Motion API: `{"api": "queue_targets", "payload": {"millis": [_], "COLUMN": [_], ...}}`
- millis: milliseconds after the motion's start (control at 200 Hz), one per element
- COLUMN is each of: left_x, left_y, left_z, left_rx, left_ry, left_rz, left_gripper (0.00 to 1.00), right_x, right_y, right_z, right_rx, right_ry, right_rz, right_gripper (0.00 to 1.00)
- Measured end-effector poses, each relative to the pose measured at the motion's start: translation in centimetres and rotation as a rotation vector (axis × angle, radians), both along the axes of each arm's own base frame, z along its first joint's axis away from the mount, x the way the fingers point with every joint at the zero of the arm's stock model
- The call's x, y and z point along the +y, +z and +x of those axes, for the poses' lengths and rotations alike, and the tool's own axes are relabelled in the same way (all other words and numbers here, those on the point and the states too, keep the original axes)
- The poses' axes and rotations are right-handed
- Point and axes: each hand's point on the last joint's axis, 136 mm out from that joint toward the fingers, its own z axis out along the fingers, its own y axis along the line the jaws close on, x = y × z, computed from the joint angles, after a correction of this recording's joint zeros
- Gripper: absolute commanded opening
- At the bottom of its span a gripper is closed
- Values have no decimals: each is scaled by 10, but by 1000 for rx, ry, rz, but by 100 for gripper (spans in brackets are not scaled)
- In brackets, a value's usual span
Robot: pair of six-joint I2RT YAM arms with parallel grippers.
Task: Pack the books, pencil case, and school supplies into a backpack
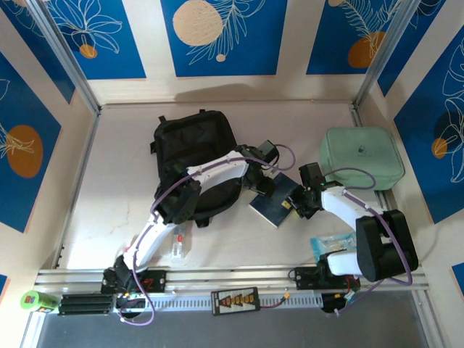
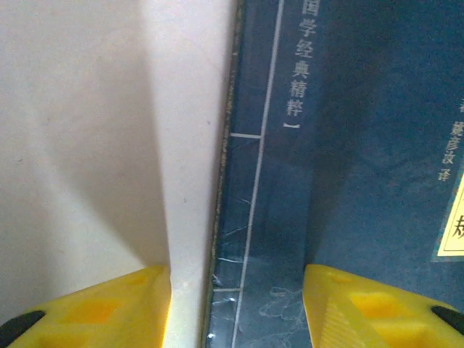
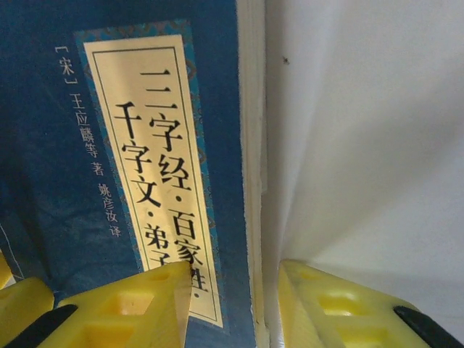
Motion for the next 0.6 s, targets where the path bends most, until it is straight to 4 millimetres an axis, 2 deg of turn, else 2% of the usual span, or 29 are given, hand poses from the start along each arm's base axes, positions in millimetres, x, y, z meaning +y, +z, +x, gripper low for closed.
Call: {"api": "queue_targets", "payload": {"millis": [240, 460, 600], "left_x": [-1, -1, -2], "left_y": [-3, -4, -5], "left_z": [-3, -3, -4], "left_rx": [-23, -28, -28], "left_ry": [-27, -40, -42], "left_rz": [42, 45, 43], "left_gripper": [49, 44, 44], "right_x": [6, 10, 12], "right_y": [1, 20, 22], "right_z": [0, 5, 4], "right_rx": [-2, -65, -66], "right_ry": [22, 23, 28], "right_rz": [33, 77, 96], "right_gripper": [34, 31, 27]}}
